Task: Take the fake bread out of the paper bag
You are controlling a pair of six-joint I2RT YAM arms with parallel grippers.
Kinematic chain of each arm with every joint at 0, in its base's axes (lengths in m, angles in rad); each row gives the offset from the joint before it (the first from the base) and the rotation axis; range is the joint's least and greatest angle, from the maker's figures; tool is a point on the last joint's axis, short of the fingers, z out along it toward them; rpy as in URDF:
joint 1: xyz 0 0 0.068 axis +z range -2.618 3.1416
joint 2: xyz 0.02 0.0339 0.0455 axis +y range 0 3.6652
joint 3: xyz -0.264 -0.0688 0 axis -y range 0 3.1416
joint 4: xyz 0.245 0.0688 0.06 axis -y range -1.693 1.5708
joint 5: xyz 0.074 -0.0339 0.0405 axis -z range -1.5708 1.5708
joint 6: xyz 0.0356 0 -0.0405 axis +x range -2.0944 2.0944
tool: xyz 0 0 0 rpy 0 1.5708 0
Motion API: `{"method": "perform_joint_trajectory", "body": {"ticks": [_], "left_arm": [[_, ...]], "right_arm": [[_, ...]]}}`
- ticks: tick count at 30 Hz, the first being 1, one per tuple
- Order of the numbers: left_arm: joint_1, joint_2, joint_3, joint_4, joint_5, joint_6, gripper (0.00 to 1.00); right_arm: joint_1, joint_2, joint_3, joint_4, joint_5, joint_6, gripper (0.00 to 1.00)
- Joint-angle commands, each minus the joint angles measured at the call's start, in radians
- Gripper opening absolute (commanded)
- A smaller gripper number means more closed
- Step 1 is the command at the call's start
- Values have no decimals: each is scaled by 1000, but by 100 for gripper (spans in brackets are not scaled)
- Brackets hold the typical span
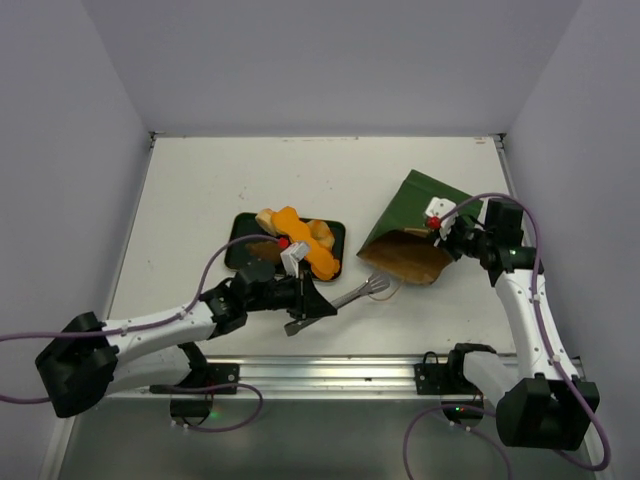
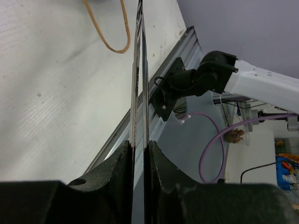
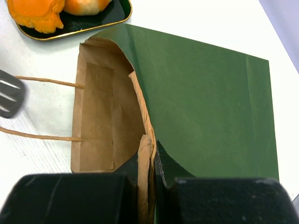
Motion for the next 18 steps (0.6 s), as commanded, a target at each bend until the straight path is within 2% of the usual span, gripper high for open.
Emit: {"method": "perform_joint_trajectory", "body": {"ticks": [1, 9, 18], "left_arm": [[-16, 112, 82, 192, -83, -20, 16], [-30, 389, 317, 248, -183, -53, 18], [-30, 685, 547, 205, -209, -82, 31]], "right_arm": [[-6, -6, 46, 14, -40, 51, 0], [-4, -22, 1, 108, -29, 145, 0], [-4, -42, -25, 154, -24, 203, 0]]}}
